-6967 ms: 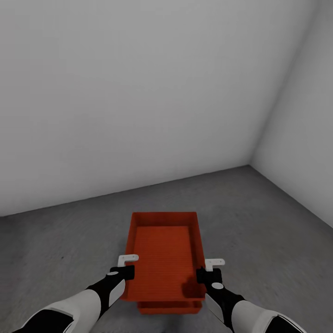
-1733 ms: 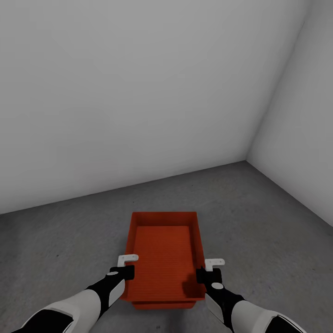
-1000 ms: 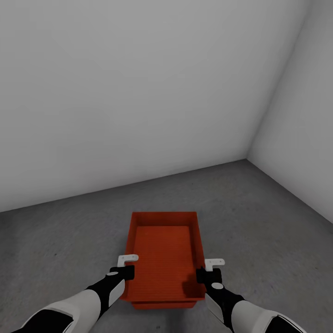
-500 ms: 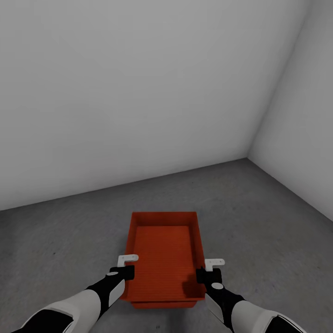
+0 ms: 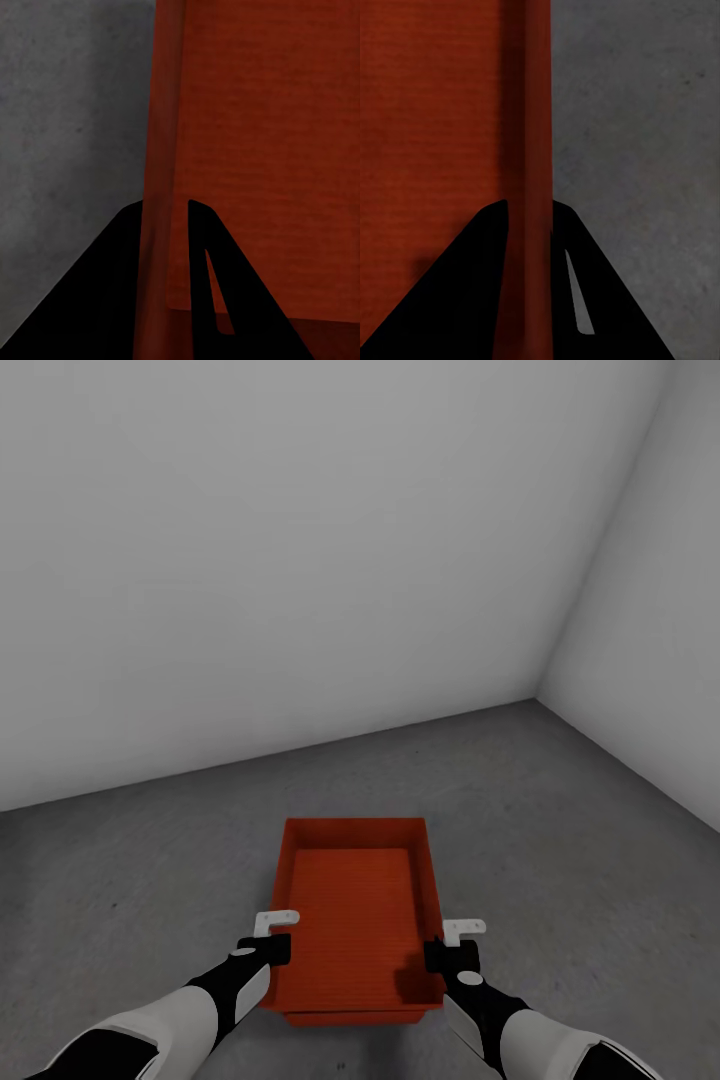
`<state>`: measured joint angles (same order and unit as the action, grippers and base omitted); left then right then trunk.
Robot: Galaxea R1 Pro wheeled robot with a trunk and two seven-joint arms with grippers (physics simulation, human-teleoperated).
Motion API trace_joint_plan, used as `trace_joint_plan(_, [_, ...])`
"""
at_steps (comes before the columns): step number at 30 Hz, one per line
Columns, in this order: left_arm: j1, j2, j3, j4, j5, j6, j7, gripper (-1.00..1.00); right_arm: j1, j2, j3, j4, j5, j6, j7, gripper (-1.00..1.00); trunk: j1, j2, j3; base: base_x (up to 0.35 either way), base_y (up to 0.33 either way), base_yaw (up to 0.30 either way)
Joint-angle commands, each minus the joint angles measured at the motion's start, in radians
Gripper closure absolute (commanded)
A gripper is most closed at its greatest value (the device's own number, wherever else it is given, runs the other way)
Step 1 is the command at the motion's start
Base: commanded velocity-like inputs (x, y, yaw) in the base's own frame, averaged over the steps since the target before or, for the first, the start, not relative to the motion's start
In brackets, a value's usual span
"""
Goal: Move the two storage containers from the living room to the garage. In the garage, place one container on the floor and stack the other container on top of it (either order is fine).
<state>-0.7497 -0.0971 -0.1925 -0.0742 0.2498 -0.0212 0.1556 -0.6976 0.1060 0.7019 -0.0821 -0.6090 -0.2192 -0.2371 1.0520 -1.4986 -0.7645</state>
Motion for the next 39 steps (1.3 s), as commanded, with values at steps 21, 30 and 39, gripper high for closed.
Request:
trace_joint_plan(21, [-0.002,0.01,0.065,-0.003,-0.003,-0.025,0.081,1.0,0.001,0.0,0.019,-0.001,-0.009,0.003,0.007,1.0,0.081,-0.148,-0.067,0.0,0.0,0.0])
trace_joint_plan(30, [-0.002,0.01,0.065,-0.003,-0.003,-0.025,0.081,1.0,0.001,0.0,0.019,-0.001,-0.009,0.003,0.007,1.0,0.115,-0.211,-0.095,0.0,0.0,0.0])
trace_joint_plan(39, [-0.002,0.01,0.065,-0.004,-0.003,-0.025,0.081,1.0,0.001,0.0,0.019,-0.001,-0.009,0.003,0.007,1.0,0.134,-0.246,-0.111,0.0,0.0,0.0])
